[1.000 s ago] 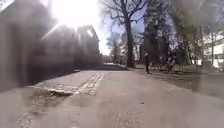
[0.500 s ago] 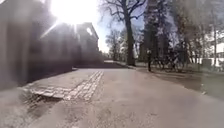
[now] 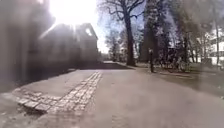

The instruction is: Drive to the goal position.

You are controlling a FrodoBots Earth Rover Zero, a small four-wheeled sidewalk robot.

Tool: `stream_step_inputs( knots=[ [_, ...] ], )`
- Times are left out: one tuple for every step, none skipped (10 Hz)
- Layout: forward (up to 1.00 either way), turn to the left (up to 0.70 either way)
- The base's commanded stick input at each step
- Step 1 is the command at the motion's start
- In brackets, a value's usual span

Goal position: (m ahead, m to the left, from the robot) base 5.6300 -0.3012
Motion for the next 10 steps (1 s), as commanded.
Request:
stream_step_inputs(
  knots=[
    [1.0, 0.0],
    [1.0, 0.0],
    [1.0, 0.0],
    [1.0, 0.0],
    [1.0, 0.0],
    [1.0, 0.0],
    [1.0, 0.0],
    [1.0, 0.0],
    [1.0, 0.0],
    [1.0, 0.0]
  ],
)
